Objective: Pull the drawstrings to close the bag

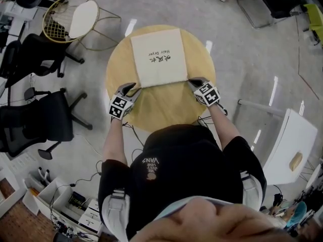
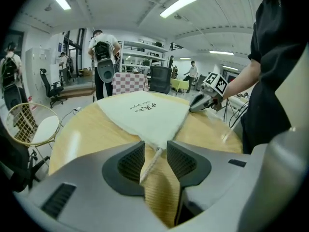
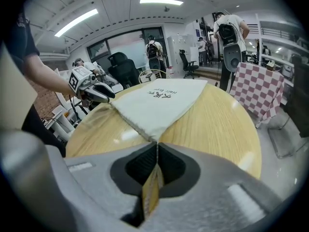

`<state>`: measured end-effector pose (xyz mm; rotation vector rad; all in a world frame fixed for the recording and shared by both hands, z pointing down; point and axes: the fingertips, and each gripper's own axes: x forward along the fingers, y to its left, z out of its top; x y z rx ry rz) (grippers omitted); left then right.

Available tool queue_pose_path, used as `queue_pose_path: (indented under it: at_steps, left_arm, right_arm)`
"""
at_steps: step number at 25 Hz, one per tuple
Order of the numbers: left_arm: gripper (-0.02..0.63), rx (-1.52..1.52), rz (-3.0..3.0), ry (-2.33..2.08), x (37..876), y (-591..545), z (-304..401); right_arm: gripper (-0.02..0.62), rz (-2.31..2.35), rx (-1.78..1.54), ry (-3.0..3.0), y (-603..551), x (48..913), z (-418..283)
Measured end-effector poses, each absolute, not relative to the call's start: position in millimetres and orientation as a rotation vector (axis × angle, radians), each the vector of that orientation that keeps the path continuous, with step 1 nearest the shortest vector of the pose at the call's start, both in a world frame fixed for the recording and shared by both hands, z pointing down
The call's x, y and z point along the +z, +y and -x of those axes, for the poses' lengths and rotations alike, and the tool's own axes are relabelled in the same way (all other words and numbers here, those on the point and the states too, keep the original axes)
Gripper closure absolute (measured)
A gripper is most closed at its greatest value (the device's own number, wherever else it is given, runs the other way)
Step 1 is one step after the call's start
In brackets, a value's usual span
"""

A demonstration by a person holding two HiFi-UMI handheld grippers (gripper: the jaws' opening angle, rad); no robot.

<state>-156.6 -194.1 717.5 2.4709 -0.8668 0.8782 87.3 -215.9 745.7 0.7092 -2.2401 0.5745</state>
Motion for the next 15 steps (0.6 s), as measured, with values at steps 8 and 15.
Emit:
queue_pose_path:
  at_steps: [8, 15]
  left_arm:
    - [0.46, 0.999, -2.477, -0.793, 730, -196, 154]
    - [0.494, 1.073, -2.471, -0.722, 740, -188, 154]
  right_arm:
    - [0.591, -0.73, 0.599, -2.232, -218, 745, -86]
    - [0.591, -0.732, 0.603, -2.231, -218, 747, -86]
